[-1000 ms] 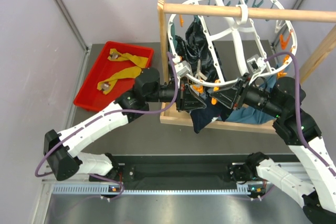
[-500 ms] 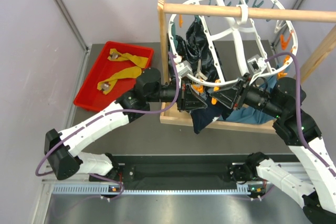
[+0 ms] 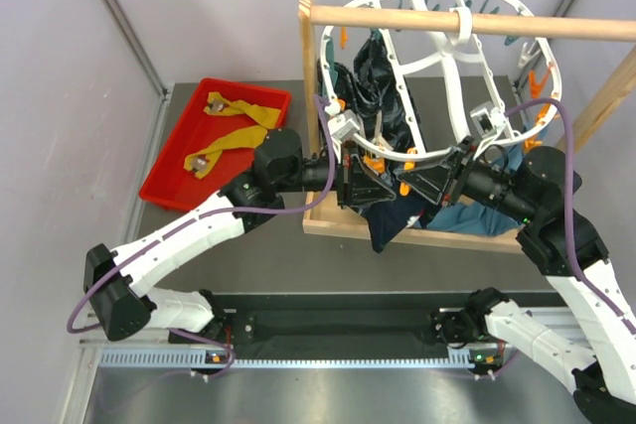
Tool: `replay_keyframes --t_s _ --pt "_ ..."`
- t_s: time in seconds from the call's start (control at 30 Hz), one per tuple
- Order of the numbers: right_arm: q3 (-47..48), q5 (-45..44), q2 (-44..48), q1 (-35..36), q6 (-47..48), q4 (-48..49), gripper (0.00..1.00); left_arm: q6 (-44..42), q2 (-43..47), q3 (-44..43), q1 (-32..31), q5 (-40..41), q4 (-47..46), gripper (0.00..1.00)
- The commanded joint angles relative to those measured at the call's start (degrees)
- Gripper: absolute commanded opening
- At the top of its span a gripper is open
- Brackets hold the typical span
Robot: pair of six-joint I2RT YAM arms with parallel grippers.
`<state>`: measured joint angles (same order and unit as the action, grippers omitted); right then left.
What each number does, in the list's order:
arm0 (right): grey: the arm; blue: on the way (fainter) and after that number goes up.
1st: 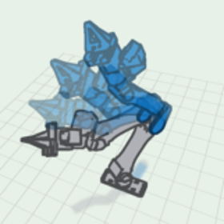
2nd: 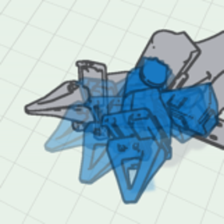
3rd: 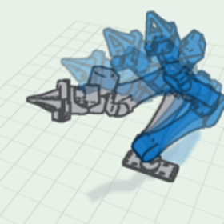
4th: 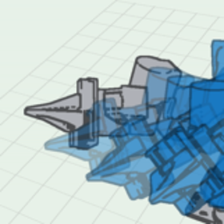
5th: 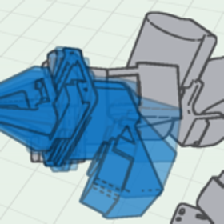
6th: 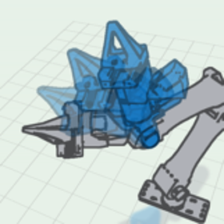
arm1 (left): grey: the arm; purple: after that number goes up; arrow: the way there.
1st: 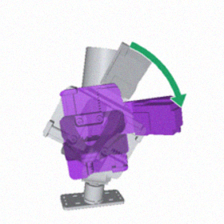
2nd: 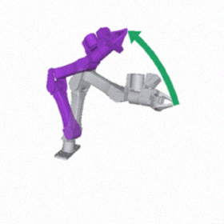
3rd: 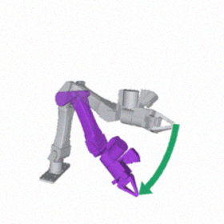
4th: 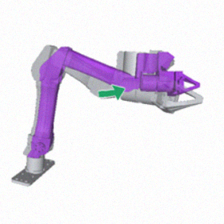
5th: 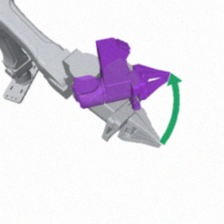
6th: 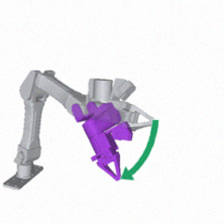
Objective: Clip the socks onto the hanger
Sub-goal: Clamp the sock onto the hanger.
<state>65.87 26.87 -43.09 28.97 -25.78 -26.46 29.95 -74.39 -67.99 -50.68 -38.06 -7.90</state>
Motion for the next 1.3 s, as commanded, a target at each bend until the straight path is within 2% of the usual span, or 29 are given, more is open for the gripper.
replay_keyframes --t_s 0.0,0.2,0.4,0.53,0.7,0.73,0.83,0.87,0.97,1.0,1.1,1.13,1.23,1.27 --pt "-1.4 3.4 0.3 0.3 -0.1 -3.5 0.00 1.2 2.7 0.7 -0.1 1.7 -12.3 0.00" --pt "-1.4 3.2 0.6 0.2 -0.4 -3.4 0.00 6.5 4.2 5.7 -0.1 6.6 -21.4 0.00" --pt "-1.4 3.0 0.8 0.3 -0.6 -3.5 0.01 8.3 3.9 6.5 -0.1 7.6 -24.3 0.00" --pt "-1.4 3.0 1.0 0.3 -0.5 -3.7 0.24 8.3 3.8 6.4 -0.1 7.2 -23.6 0.00" --pt "-1.1 2.8 1.2 0.2 -0.6 -3.9 0.41 8.4 2.9 5.6 -0.3 5.8 -22.2 0.00" --pt "-0.9 2.7 1.3 0.2 -0.4 -3.9 0.48 8.3 2.8 5.4 -0.3 5.7 -21.0 0.00" --pt "-0.6 2.3 1.5 0.2 -0.2 -4.4 0.53 7.8 2.1 4.7 -0.3 4.8 -19.6 0.02" --pt "-0.3 2.2 1.5 0.2 -0.1 -4.6 0.54 7.6 2.1 4.6 -0.3 4.5 -19.0 0.04" --pt "0.4 2.0 1.6 0.3 0.2 -5.4 0.58 6.3 2.0 4.4 -0.4 4.3 -16.8 0.18" --pt "0.7 1.8 1.5 0.2 0.5 -5.9 0.60 5.7 2.1 4.3 -0.4 4.2 -16.2 0.28" --pt "2.4 0.7 1.6 0.2 2.0 -8.8 0.66 2.8 2.8 4.3 -0.4 4.4 -12.3 0.45" --pt "3.0 0.4 1.7 0.3 3.1 -9.8 0.68 1.9 3.0 4.2 -0.4 4.5 -11.1 0.56" --pt "5.1 -0.2 1.4 0.2 5.6 -13.8 0.74 -2.1 4.3 3.9 -0.4 6.4 -5.4 0.66" --pt "5.8 0.0 1.3 0.2 6.3 -15.8 0.75 -4.0 4.8 3.9 -0.5 7.3 -3.8 0.66"
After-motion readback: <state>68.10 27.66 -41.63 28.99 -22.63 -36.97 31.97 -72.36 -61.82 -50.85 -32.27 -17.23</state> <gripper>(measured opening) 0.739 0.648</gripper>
